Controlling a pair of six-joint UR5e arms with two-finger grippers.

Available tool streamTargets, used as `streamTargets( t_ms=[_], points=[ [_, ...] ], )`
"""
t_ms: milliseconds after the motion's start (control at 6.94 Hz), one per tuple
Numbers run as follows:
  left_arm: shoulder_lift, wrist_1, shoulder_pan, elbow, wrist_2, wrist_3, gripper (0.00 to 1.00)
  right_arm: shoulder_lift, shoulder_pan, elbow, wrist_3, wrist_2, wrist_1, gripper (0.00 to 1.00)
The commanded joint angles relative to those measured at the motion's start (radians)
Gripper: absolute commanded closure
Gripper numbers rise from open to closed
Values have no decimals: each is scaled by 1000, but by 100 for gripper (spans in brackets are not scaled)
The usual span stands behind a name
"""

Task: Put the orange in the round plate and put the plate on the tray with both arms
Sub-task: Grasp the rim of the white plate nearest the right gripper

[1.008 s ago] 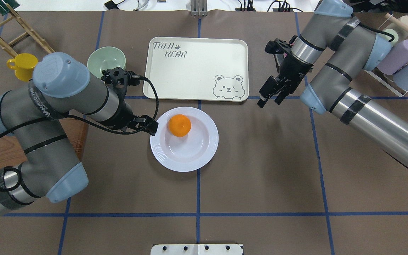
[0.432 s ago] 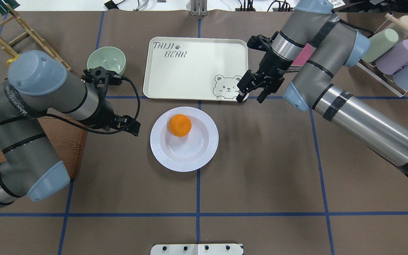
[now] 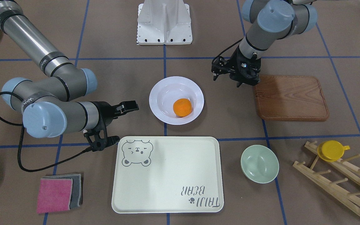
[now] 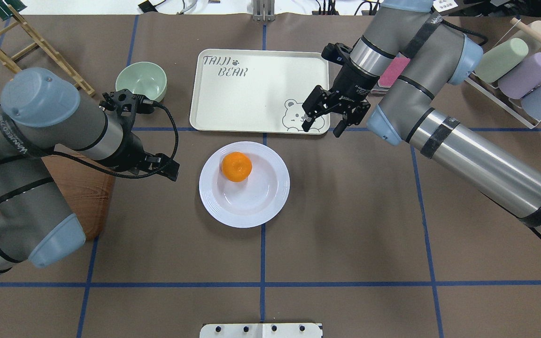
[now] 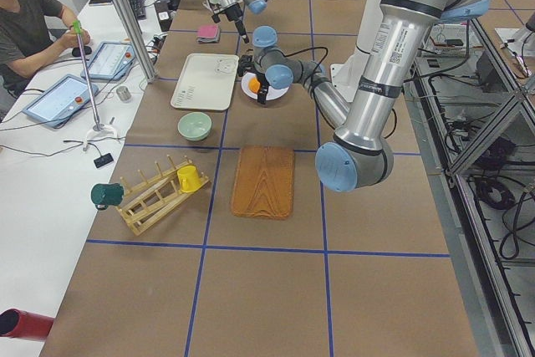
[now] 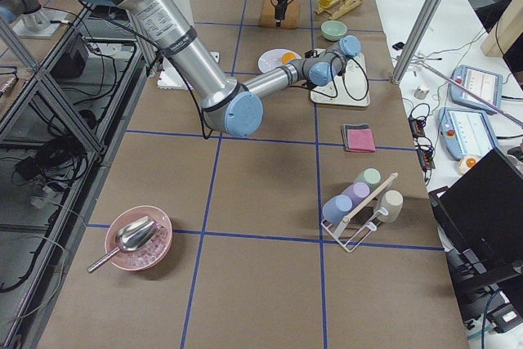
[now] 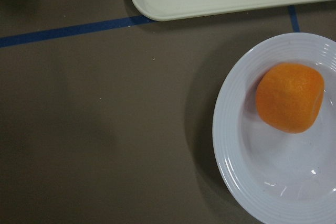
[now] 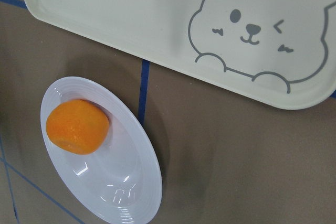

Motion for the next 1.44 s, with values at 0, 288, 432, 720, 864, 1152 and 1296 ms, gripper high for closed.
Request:
streamTargets(
  t_ms=[0,288,432,720,864,1152,1296],
  points=[
    [20,0,-17,-1,-29,2,1,-82,-31,1,118,-31,156,0],
    [46,-9,-26,-20,-35,5,1,-159,-34,-4,378,-54,479,0],
    [54,-8,-26,-17,-32,62,1,-158,-37,-1,423,-77,513,0],
    [66,-10,-28,-19,-33,72,1,-156,-94,-2,698,-213,764,0],
    [66,-10,-29,-19,-33,72,1,-153,-138,10,802,-292,818,0],
    [66,-10,-29,-20,-35,72,1,-162,-243,21,948,-459,943,0],
    [66,-11,-29,-22,-36,74,1,-167,-289,21,982,-542,993,0]
  ],
)
